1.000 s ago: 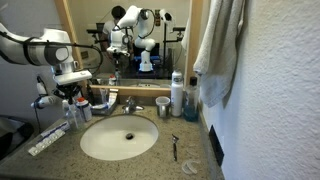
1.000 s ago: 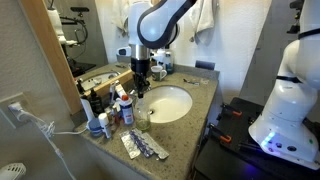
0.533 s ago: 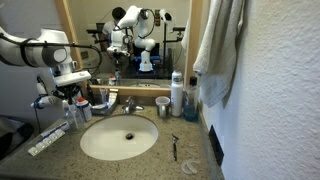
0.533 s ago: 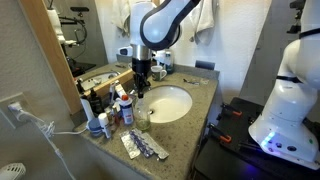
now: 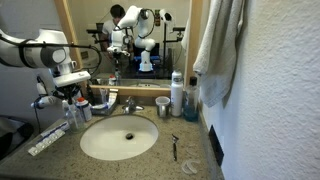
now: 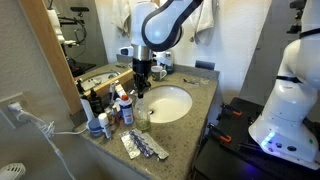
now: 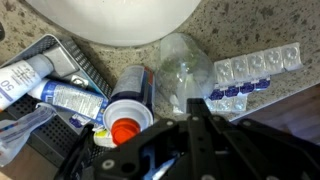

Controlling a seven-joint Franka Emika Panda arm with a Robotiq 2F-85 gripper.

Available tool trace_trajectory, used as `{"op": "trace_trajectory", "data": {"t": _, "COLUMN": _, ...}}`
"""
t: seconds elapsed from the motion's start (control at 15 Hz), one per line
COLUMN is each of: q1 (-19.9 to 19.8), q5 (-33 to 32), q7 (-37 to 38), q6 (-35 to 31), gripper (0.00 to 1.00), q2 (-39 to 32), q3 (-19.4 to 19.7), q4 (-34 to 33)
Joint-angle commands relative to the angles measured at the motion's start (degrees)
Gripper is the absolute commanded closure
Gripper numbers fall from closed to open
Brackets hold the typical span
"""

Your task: Press the pump of the pump bottle

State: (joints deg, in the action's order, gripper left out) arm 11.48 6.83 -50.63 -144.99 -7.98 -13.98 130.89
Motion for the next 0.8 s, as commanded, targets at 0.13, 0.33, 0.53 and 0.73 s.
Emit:
{"op": "trace_trajectory", "data": {"t": 0.13, "q1": -0.05, "q5": -1.30, "q7": 0.57, "q6": -0.91, "gripper": 0.95, "q2": -4.25, "q3": -0.71, "q4": 0.97}}
{"op": "trace_trajectory", "data": {"t": 0.33, "q1": 0.12, "q5": -1.60, "q7": 1.82, "q6": 1.28, "gripper": 0.96, "q2": -3.59, "q3": -0.75, "q4": -0.09}}
{"op": "trace_trajectory", "data": {"t": 0.53, "q1": 0.25, "q5": -1.94, "q7": 3.17, "q6": 4.12, "gripper": 0.96, "q2": -2.48, "q3": -0.69, "q4": -1.91}}
{"op": "trace_trajectory", "data": {"t": 0.73, "q1": 0.20, "q5": -2.40, "q7": 5.20, "q6": 6.89, "gripper": 0.95, "q2": -1.66, "q3": -0.53, "q4": -3.87}}
